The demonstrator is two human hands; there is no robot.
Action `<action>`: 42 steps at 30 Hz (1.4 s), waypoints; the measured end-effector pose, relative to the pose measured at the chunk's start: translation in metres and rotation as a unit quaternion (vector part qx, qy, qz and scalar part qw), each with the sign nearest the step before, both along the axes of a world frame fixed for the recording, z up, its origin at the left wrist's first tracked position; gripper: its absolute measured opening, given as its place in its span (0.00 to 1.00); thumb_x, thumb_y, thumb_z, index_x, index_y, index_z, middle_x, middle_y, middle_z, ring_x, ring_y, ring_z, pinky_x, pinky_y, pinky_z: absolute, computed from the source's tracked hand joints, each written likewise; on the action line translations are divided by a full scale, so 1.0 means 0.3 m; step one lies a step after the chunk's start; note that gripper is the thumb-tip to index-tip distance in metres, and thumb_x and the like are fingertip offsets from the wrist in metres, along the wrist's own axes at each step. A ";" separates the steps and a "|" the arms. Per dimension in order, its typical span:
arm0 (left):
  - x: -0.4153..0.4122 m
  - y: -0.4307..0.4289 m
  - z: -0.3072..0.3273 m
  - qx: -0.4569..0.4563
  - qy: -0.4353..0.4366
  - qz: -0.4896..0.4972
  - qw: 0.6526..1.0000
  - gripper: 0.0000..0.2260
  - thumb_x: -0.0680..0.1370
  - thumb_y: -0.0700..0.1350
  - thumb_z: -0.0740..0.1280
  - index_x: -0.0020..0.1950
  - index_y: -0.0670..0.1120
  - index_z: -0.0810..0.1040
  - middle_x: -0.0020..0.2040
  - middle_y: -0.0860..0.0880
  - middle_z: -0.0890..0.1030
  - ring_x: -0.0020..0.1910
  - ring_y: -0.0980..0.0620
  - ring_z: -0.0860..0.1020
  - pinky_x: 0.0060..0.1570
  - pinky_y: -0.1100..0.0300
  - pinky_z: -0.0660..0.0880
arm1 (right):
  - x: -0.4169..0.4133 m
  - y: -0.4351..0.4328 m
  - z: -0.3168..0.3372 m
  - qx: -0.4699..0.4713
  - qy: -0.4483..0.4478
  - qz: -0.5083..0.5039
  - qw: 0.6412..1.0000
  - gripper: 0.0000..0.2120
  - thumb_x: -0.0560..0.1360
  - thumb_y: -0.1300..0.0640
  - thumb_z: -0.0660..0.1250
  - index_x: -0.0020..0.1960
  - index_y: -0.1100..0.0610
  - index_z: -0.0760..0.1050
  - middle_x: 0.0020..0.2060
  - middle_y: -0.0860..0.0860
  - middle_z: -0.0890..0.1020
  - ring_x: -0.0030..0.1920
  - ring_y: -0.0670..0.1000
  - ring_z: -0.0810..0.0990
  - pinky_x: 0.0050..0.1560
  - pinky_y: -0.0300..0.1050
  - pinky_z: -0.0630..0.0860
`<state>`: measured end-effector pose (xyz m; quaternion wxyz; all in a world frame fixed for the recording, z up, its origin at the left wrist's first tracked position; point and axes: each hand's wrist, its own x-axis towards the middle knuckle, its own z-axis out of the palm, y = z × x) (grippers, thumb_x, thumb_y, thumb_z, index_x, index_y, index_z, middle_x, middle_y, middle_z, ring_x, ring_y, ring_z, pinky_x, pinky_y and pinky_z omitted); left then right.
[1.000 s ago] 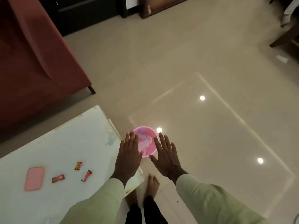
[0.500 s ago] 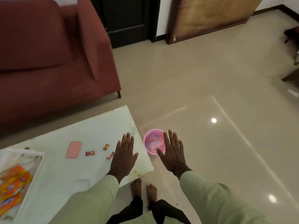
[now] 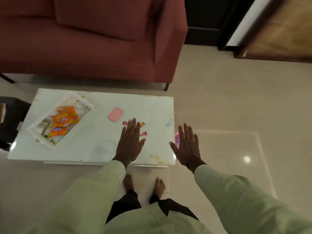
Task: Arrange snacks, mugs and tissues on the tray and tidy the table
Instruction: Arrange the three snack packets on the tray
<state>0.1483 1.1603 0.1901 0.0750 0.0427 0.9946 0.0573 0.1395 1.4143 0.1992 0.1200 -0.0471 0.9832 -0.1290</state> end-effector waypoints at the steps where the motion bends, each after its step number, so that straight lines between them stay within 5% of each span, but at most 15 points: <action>1: 0.016 -0.036 0.002 -0.001 -0.002 0.012 1.000 0.33 0.81 0.57 0.58 0.79 0.40 0.54 0.80 0.38 0.52 0.79 0.39 0.53 0.75 0.43 0.58 | 0.002 -0.038 0.000 0.003 -0.002 0.013 1.000 0.39 0.78 0.37 0.54 0.80 0.51 0.41 0.80 0.51 0.43 0.80 0.54 0.41 0.78 0.59 0.46; 23: 0.329 -1.093 0.016 0.022 0.000 0.128 0.992 0.33 0.81 0.58 0.57 0.79 0.40 0.53 0.80 0.40 0.51 0.80 0.41 0.50 0.76 0.45 0.55 | 0.131 -1.201 0.001 -0.018 0.020 0.115 0.993 0.39 0.78 0.37 0.54 0.80 0.53 0.44 0.80 0.52 0.44 0.80 0.54 0.41 0.78 0.58 0.45; 42: 0.132 -1.573 -0.033 0.063 -0.067 0.176 0.980 0.34 0.80 0.60 0.58 0.79 0.43 0.54 0.80 0.41 0.57 0.79 0.40 0.55 0.75 0.45 0.55 | -0.087 -1.736 -0.060 -0.019 -0.028 0.194 0.980 0.37 0.79 0.36 0.51 0.80 0.53 0.42 0.80 0.52 0.45 0.80 0.54 0.42 0.78 0.58 0.45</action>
